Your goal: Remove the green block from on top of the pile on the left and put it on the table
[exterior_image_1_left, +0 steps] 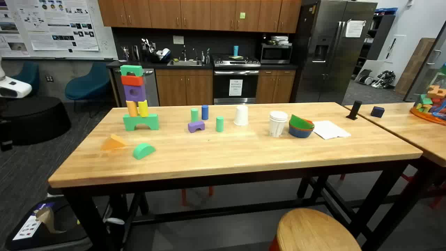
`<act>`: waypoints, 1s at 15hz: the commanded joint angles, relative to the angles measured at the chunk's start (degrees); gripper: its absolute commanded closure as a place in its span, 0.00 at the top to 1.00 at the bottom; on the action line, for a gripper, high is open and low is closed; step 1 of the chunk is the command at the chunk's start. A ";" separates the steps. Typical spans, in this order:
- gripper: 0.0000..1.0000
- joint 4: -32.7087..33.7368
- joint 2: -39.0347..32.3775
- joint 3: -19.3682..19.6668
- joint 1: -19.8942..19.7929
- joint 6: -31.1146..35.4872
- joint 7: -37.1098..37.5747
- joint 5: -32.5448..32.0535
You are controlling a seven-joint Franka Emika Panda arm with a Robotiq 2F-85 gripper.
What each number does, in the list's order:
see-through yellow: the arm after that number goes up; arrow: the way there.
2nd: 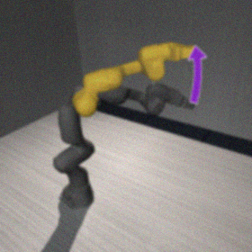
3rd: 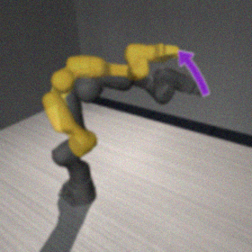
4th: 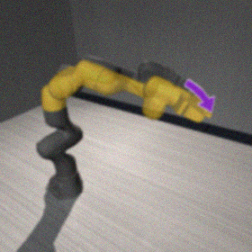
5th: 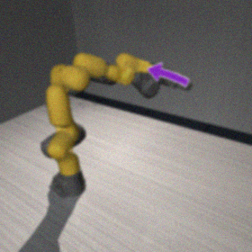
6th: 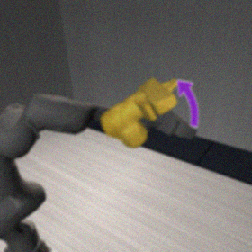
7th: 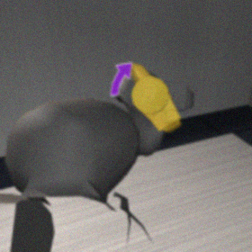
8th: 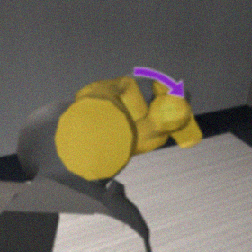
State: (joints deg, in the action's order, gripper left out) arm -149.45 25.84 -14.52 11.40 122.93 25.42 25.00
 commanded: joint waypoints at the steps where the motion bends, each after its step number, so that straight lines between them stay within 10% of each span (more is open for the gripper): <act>1: 1.00 0.05 0.01 0.13 0.09 -0.09 0.05 -0.09; 15: 1.00 2.83 -1.63 1.18 -3.88 3.22 -0.11 -6.72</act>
State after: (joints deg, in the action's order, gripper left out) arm -149.01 25.72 -14.23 9.72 124.94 25.39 21.61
